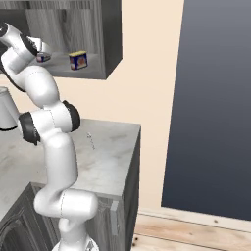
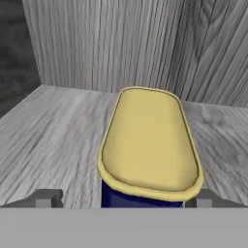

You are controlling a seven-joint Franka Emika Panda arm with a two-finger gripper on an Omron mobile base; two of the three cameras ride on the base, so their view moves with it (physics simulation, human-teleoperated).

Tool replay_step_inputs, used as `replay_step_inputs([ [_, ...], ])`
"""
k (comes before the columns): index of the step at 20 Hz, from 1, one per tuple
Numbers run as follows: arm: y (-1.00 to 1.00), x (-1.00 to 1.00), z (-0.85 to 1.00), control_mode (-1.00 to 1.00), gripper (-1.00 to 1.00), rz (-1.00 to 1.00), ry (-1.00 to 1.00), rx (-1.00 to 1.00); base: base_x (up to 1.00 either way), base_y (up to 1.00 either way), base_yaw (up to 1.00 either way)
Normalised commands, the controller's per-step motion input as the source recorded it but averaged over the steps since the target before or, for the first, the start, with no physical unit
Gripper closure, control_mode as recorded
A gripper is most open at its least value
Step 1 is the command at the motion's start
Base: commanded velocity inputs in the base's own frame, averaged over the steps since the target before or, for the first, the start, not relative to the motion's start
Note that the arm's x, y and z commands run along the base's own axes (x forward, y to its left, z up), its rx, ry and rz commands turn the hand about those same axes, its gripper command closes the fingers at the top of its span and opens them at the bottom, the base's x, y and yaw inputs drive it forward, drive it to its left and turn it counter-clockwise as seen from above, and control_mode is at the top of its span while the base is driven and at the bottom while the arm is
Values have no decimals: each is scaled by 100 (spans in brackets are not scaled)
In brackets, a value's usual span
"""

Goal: Restock the canned food cabinet by taking the new fresh canned food from the counter and placing it in the cabinet. Then, take the old canned food from the cabinet and place it on the counter.

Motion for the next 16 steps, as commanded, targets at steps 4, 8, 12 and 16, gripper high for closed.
replay_step_inputs([
  [4, 0, 30, -11, -100, -100, -4, 0, -5, 0, 0, 0],
  [8, -5, 16, -29, -100, 100, -4, 0, -1, 0, 0, 0],
  [12, -26, -1, -25, -100, 100, -1, -1, 0, 0, 0, 0],
  [16, -1, 0, 0, -100, 100, 0, 0, 0, 0, 0, 0],
])
